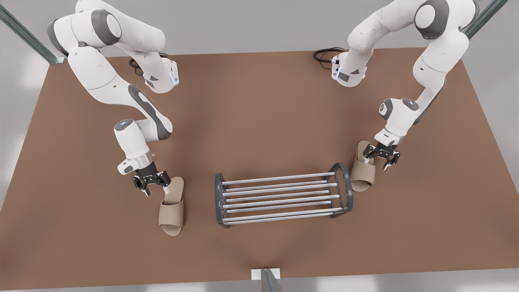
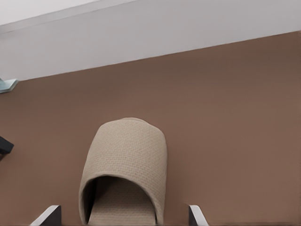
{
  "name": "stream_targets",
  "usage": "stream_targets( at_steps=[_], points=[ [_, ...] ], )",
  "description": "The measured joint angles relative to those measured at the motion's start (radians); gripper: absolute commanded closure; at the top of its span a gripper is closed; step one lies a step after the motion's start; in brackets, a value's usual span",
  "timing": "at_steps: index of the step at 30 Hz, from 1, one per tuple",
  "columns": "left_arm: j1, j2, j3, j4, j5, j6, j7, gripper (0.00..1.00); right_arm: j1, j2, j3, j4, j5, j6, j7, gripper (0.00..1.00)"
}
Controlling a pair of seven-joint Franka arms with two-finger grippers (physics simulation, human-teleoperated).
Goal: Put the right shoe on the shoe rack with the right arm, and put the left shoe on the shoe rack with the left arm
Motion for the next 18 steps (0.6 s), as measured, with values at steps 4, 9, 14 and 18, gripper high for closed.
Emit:
stream_targets(
  at_steps=[4,9,14,18],
  points=[
    [0.001,0.002,0.0,0.001,0.002,0.0,0.003,0.08,0.001,0.027,-0.009,0.016,0.0,0.001,0.001,0.0],
    [0.001,0.0,-0.001,0.002,0.005,0.0,0.007,0.19,0.024,0.072,-0.034,0.054,-0.001,0.001,0.001,0.0],
    [0.0,0.0,-0.002,0.006,0.009,0.0,0.009,0.45,0.059,0.095,-0.083,0.066,-0.002,0.001,0.002,0.0],
    [0.005,-0.003,-0.002,0.006,0.008,0.0,0.01,0.6,0.092,0.128,-0.123,0.095,-0.004,0.002,0.002,0.0]
  ],
)
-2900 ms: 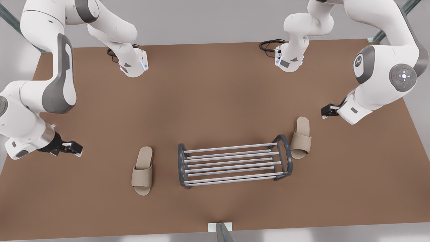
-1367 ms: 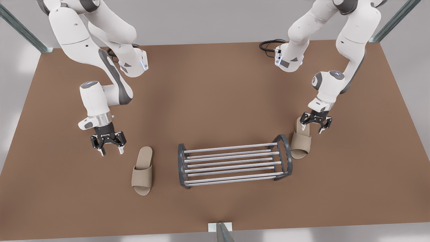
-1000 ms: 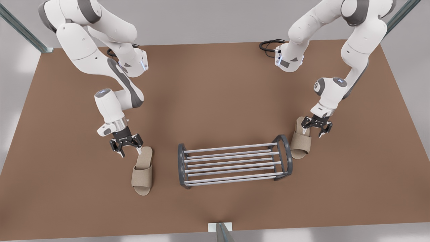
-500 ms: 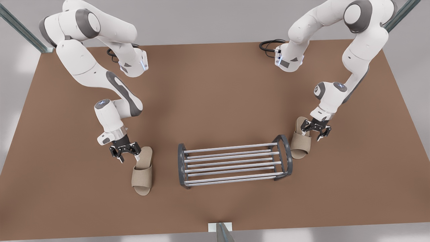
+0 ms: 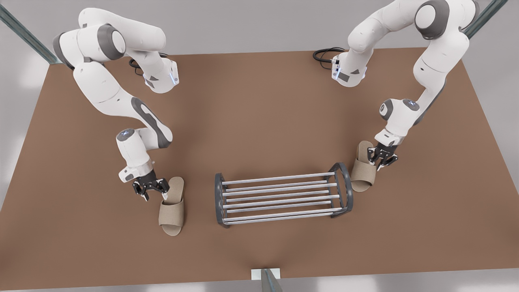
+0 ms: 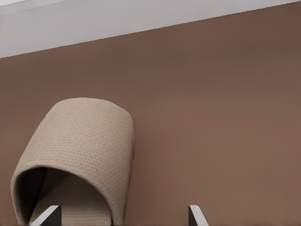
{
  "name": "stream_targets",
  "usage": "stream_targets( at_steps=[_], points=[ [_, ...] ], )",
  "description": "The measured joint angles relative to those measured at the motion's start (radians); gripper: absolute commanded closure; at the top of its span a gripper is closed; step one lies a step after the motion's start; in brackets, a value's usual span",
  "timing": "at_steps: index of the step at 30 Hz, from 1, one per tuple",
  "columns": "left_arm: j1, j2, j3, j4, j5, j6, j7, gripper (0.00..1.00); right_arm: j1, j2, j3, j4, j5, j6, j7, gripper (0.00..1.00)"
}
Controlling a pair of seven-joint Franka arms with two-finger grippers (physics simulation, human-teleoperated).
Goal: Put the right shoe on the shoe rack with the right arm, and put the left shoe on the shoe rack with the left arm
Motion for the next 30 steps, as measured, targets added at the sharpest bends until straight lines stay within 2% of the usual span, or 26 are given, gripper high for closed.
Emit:
stream_targets(
  at_steps=[4,9,17,24,30],
  points=[
    [0.004,-0.003,-0.001,0.007,-0.003,0.0,0.001,0.66,0.012,0.007,-0.009,0.007,0.001,0.0,0.0,0.0],
    [0.009,-0.005,-0.003,0.019,-0.019,0.001,0.004,0.79,0.048,0.034,-0.01,0.043,0.018,0.0,0.0,0.0],
    [0.017,-0.044,-0.024,0.079,-0.043,0.002,-0.01,0.79,0.067,0.069,-0.022,0.088,0.034,-0.001,0.0,0.0],
    [-0.02,-0.042,-0.054,0.321,-0.045,-0.086,-0.047,0.79,0.07,0.095,-0.04,0.117,0.035,0.0,0.0,0.0],
    [-0.077,-0.043,-0.08,0.56,-0.044,-0.246,-0.08,0.79,0.078,0.098,-0.04,0.122,0.036,0.0,0.0,0.0]
  ],
)
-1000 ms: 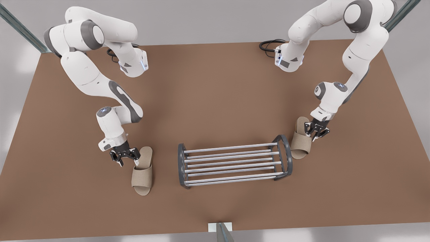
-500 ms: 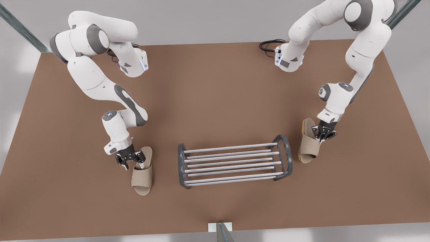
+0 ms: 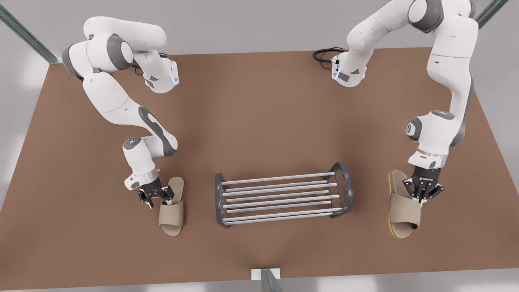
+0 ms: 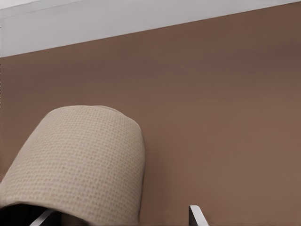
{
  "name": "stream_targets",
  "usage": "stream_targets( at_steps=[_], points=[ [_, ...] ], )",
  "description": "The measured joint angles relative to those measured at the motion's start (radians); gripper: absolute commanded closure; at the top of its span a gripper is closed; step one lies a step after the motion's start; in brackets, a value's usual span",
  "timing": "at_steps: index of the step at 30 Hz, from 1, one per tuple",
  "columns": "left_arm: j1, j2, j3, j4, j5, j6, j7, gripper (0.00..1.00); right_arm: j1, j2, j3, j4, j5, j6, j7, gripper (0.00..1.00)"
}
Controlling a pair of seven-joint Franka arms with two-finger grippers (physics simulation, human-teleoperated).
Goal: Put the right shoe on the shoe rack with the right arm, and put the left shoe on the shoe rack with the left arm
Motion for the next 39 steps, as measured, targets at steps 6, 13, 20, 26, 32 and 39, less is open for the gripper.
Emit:
stream_targets(
  at_steps=[6,13,20,26,32,39],
  points=[
    [-0.088,-0.007,-0.041,0.253,0.003,-0.254,-0.039,0.79,0.01,0.005,-0.001,-0.004,0.003,0.0,0.0,0.0],
    [-0.323,-0.033,-0.034,0.406,0.081,-0.539,-0.175,0.79,0.045,0.005,-0.001,-0.004,0.034,0.0,0.001,0.0],
    [-0.541,-0.013,-0.014,0.545,0.253,-0.795,-0.38,0.79,0.057,0.007,-0.006,-0.002,0.061,0.0,0.001,0.0],
    [-0.697,0.008,-0.013,0.538,0.473,-0.99,-0.616,0.79,0.049,0.011,-0.035,0.001,0.056,0.002,-0.002,0.0],
    [-0.698,-0.006,-0.013,0.417,0.636,-1.094,-0.851,0.79,0.052,0.038,-0.044,0.035,0.052,0.002,-0.007,0.0],
    [-0.71,-0.017,-0.016,0.319,0.707,-1.122,-1.078,0.79,0.048,0.029,-0.043,0.039,0.053,0.001,-0.012,0.0]
  ],
)
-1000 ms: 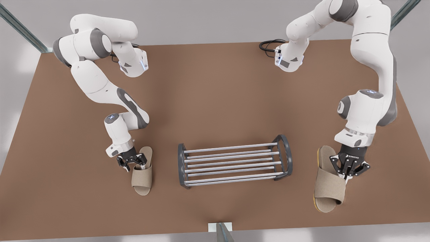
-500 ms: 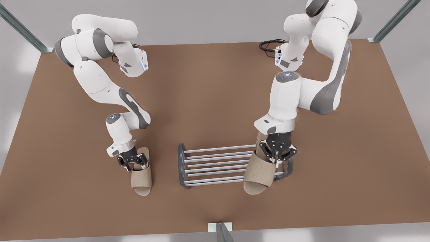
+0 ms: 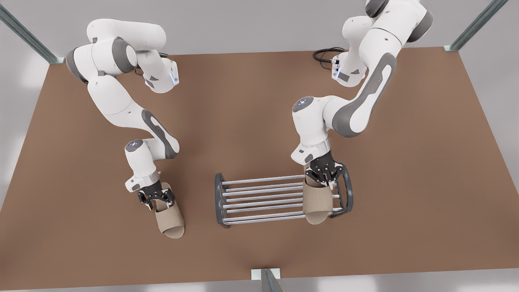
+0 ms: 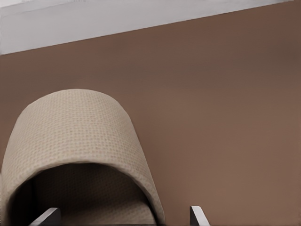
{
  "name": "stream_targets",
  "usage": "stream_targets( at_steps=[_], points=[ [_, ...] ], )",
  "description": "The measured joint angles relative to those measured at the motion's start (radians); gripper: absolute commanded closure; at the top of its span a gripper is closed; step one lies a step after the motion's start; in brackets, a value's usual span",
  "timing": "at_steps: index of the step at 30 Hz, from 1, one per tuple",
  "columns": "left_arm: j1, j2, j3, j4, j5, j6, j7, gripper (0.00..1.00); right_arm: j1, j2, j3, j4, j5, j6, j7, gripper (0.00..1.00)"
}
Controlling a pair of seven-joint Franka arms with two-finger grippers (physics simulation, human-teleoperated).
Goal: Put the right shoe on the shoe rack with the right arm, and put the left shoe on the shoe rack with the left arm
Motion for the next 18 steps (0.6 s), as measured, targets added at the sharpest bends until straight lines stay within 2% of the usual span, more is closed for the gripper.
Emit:
stream_targets(
  at_steps=[6,13,18],
  points=[
    [-0.001,0.041,0.0,-0.008,0.018,0.075,-0.164,0.79,-0.006,-0.014,-0.001,-0.006,0.0,0.0,-0.006,0.0],
    [0.035,0.03,0.0,-0.093,0.103,0.133,-0.303,0.79,-0.036,-0.06,0.0,-0.065,-0.002,0.0,-0.036,0.0],
    [0.041,0.026,-0.001,-0.112,0.132,0.156,-0.375,0.79,-0.019,-0.033,0.002,-0.008,0.008,-0.001,-0.052,0.0]
  ],
)
